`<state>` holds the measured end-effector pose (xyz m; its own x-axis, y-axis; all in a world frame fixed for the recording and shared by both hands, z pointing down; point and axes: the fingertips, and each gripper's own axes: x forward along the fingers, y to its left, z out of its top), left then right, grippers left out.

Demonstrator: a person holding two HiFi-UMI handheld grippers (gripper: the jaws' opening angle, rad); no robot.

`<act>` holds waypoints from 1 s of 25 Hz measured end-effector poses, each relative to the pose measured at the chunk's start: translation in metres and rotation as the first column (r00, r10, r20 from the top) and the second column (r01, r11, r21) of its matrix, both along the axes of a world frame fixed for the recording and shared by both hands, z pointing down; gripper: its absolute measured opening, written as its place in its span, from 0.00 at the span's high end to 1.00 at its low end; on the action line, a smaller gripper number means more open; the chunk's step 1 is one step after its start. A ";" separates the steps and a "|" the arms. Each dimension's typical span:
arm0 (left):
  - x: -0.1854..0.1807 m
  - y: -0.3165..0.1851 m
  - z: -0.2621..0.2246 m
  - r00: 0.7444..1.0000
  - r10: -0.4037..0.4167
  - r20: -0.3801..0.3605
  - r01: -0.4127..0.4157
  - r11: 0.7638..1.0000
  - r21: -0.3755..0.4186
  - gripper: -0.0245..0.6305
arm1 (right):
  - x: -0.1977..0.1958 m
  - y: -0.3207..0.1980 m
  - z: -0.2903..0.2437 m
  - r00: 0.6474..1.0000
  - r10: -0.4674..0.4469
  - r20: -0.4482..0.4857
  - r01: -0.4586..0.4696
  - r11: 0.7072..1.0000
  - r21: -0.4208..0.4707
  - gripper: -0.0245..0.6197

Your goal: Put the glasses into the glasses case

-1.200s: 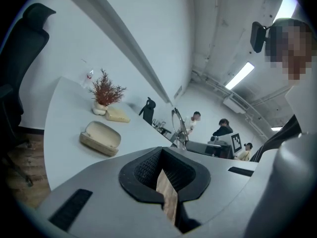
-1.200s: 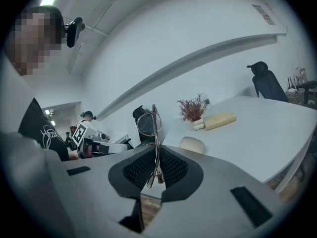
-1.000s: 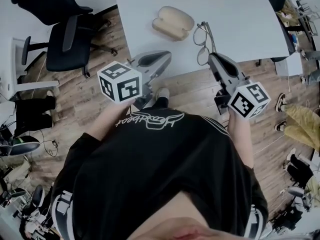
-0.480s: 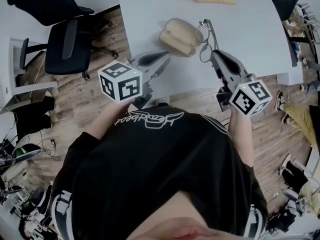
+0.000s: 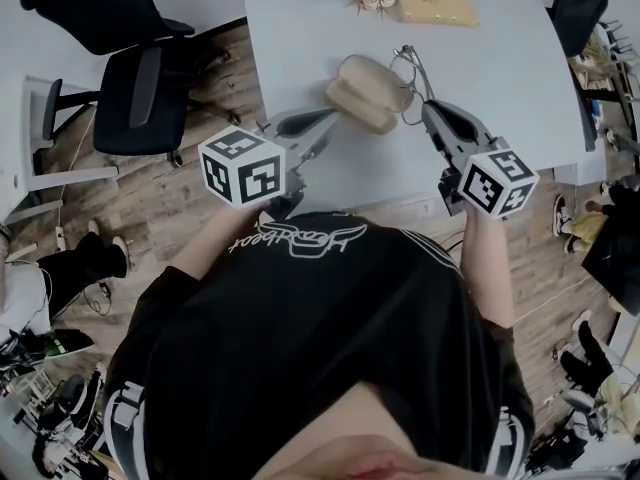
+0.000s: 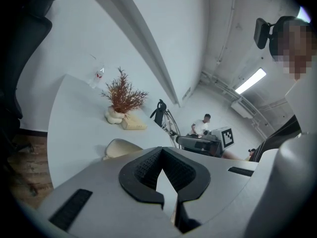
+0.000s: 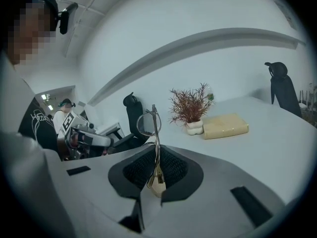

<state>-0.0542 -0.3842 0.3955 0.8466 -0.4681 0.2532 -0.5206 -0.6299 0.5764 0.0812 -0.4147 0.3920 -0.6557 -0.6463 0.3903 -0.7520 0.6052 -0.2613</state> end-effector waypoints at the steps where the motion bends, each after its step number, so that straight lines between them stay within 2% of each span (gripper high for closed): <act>1: -0.001 -0.001 0.002 1.000 -0.002 0.001 0.002 1.000 -0.004 0.95 | -0.001 -0.004 0.004 1.000 -0.006 -0.019 0.006 1.000 -0.002 0.92; 8: -0.013 -0.010 0.016 1.000 -0.025 0.008 0.025 0.999 -0.045 0.95 | -0.018 -0.023 0.032 0.993 -0.082 -0.079 0.077 0.995 -0.056 0.92; 16: -0.023 -0.015 0.034 0.999 -0.036 0.038 0.039 0.996 -0.082 0.95 | -0.034 -0.032 0.075 0.972 -0.189 -0.137 0.168 0.974 -0.148 0.92; 25: -0.032 -0.014 0.046 0.997 -0.049 0.052 0.054 0.992 -0.112 0.95 | -0.051 -0.025 0.116 0.922 -0.312 -0.228 0.265 0.940 -0.215 0.92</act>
